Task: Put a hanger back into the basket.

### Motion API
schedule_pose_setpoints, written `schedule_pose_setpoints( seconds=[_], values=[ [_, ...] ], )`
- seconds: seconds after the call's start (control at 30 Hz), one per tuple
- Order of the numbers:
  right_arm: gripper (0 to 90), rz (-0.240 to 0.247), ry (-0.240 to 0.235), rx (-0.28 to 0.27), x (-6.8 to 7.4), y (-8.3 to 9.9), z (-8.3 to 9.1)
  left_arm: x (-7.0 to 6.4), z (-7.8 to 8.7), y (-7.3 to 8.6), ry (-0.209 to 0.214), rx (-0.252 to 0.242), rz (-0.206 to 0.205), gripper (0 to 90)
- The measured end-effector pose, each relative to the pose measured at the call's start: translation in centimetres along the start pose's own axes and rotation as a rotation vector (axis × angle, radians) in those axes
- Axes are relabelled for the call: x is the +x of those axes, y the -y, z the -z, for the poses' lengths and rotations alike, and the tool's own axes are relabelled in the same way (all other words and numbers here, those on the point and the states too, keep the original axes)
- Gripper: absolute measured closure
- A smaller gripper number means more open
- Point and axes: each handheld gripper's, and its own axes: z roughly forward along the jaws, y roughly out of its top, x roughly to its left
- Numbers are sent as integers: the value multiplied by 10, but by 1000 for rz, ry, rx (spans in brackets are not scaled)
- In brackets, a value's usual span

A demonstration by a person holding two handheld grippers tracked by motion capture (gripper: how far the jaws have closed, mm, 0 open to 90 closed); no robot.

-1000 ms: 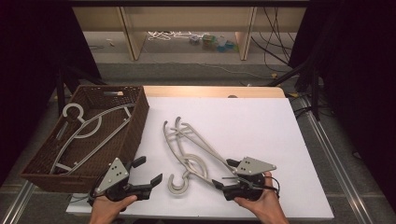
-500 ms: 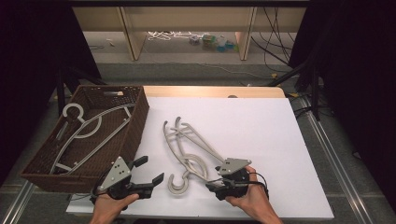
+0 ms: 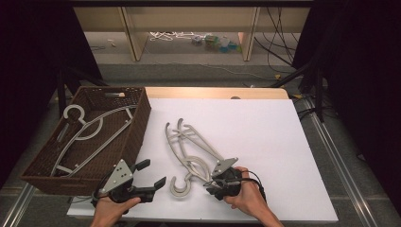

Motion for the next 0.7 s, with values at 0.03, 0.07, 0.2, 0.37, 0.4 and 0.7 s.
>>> schedule_pose_setpoints(
  seconds=[0.03,0.07,0.2,0.37,0.4,0.7],
  values=[
    [561,1,-3,7,-1,0,-1,-1,1,0,-6,9,0,180],
    [561,1,-3,7,-1,0,-1,-1,0,0,-3,7,6,180],
    [651,8,-5,24,-3,0,-4,-2,-2,0,-1,13,15,183],
    [743,5,-25,28,-4,-1,-5,-2,-1,0,3,14,15,185],
    [759,7,-23,27,-4,-1,-5,-1,-2,0,8,12,4,185],
    [809,47,-1,26,-2,-4,4,-1,-3,0,11,22,1,188]
  ],
)
